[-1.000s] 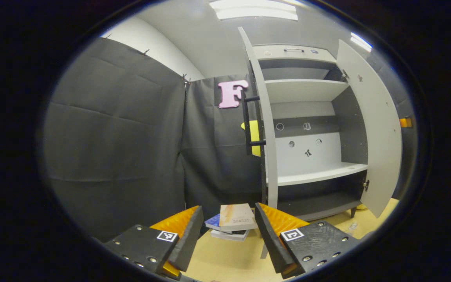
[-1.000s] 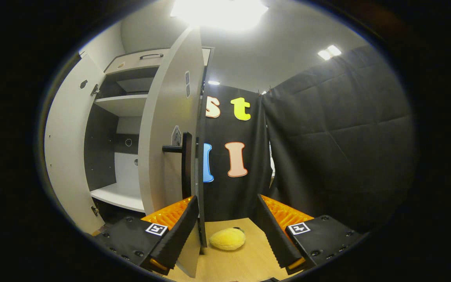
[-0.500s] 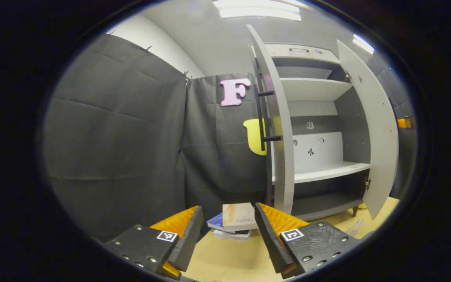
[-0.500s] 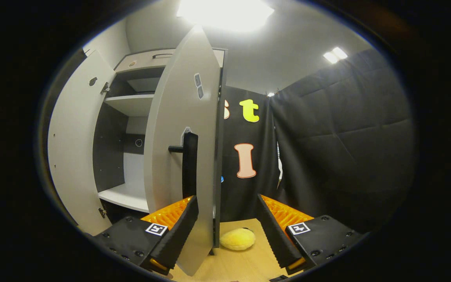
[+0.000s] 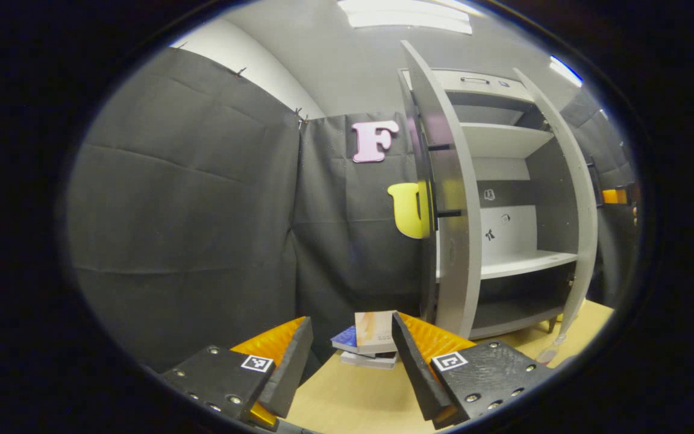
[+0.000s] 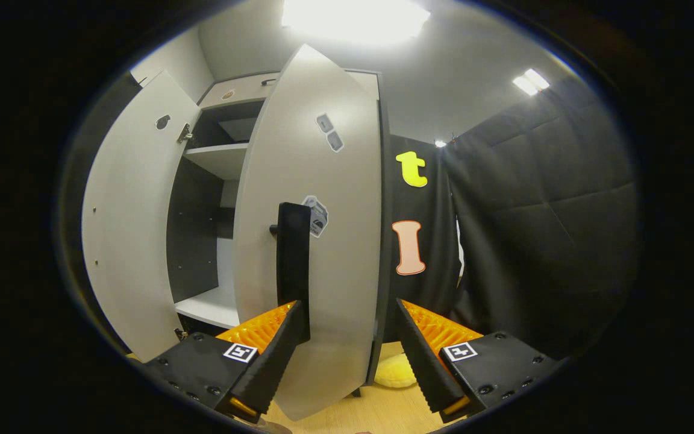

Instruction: Grasp the bottle in the cabinet with the left hand and place it on the coaster, then close the right door with the right hand and the left door with the left hand.

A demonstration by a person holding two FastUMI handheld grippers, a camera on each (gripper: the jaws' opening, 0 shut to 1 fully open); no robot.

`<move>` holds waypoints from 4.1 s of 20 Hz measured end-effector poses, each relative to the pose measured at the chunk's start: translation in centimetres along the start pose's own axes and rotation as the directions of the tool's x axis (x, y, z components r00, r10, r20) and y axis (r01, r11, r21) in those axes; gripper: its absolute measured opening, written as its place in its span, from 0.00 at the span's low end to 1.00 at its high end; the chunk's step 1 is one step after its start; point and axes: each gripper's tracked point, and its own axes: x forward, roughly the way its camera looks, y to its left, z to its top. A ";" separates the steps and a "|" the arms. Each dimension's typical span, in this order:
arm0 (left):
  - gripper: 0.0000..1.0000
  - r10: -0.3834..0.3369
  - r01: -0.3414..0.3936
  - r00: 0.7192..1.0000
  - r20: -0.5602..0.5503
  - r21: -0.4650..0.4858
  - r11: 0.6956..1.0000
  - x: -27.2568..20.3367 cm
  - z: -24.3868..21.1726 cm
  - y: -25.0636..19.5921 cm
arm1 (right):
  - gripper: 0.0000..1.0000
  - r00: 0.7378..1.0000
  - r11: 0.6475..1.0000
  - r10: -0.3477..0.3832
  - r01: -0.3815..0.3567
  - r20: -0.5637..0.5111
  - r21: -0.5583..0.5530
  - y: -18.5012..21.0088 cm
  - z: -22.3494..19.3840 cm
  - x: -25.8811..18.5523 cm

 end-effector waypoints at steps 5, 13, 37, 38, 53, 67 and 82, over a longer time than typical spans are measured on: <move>0.80 0.006 -0.005 1.000 -0.008 0.011 1.000 -0.5 -0.1 0.7 | 0.96 0.999 0.999 0.043 -0.043 -0.013 -0.007 1.2 -0.3 0.3; 0.80 -0.007 0.007 1.000 -0.010 0.000 1.000 1.0 1.6 0.2 | 0.97 0.996 0.998 0.067 -0.067 -0.059 0.001 1.5 -1.3 -0.5; 0.87 0.030 -0.029 0.995 0.100 -0.008 1.000 9.8 11.9 -4.4 | 0.97 0.985 0.997 -0.059 0.065 -0.162 0.035 -6.2 -5.3 -4.7; 0.87 0.032 -0.031 0.995 0.098 -0.003 0.999 9.7 11.8 -4.4 | 0.94 0.985 0.997 -0.059 0.066 -0.164 0.035 -6.6 -5.4 -4.8; 0.87 -0.017 0.021 0.993 0.115 -0.028 0.999 7.7 12.3 -9.7 | 0.97 0.985 0.999 0.007 -0.001 -0.170 0.035 -7.0 -5.4 -4.4; 0.87 -0.115 0.119 0.986 0.119 -0.034 0.992 8.0 13.2 -15.9 | 0.97 0.985 1.000 -0.004 0.009 -0.175 0.029 -7.7 -5.5 -5.8; 0.87 -0.274 0.278 0.959 0.075 -0.040 0.960 10.5 11.6 -26.3 | 0.97 0.980 0.998 -0.046 0.051 -0.192 0.022 -9.1 -6.1 -8.5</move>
